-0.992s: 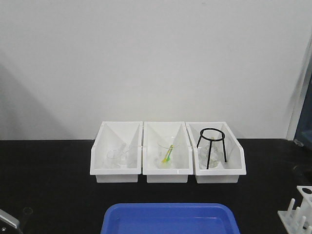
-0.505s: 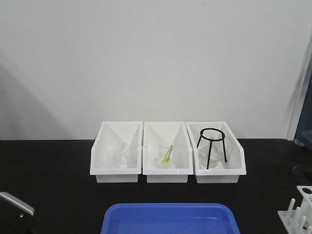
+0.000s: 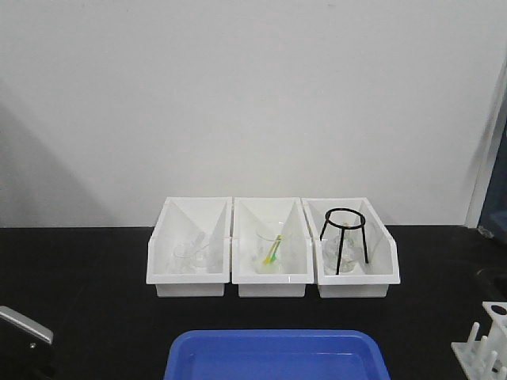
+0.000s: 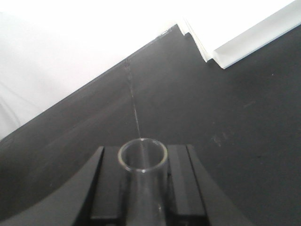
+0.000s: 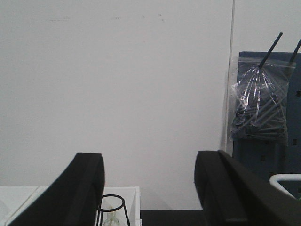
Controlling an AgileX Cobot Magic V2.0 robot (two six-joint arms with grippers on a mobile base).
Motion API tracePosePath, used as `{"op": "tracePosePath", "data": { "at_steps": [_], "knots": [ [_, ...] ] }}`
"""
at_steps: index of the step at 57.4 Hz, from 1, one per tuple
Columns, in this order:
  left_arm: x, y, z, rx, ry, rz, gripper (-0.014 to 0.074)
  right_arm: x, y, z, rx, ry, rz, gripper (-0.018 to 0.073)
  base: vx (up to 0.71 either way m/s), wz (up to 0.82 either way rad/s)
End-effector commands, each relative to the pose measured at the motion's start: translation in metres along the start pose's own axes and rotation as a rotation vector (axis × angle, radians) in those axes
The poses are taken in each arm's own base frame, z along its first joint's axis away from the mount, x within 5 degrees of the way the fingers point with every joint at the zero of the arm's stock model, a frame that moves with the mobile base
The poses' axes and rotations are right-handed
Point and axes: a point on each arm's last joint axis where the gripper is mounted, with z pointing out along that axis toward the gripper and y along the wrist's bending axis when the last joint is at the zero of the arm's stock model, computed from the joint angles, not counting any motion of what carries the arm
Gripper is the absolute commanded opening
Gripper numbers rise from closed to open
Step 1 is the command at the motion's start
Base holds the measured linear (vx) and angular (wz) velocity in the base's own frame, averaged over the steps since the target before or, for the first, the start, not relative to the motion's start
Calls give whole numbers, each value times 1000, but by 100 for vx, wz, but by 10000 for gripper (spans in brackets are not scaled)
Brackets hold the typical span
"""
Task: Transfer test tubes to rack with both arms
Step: 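Close the left gripper on the test tube and lift it out, then carry the held test tube with the left gripper toward the right gripper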
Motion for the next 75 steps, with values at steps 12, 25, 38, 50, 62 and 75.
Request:
{"op": "tracePosePath", "data": {
  "at_steps": [12, 25, 38, 50, 62, 75],
  "knots": [
    [-24, 12, -4, -81, -138, -21, -22, -17, 0, 2, 3, -99, -11, 468, 0, 0],
    [-39, 22, -20, -79, -181, -51, -22, -13, 0, 2, 1, -58, -10, 468, 0, 0],
    [-63, 38, -51, -64, -252, -103, -22, -13, 0, 2, 1, -55, -10, 468, 0, 0],
    [-96, 49, -75, 59, -250, -132, -22, -11, 0, 2, 0, -35, -6, 468, 0, 0],
    [-126, 60, -89, 131, -266, -139, -22, -6, 0, 2, -2, 21, -5, 468, 0, 0],
    [-145, 65, -94, 182, -264, -240, -22, 13, 1, 13, -8, 188, -6, 468, 0, 0]
  ]
}}
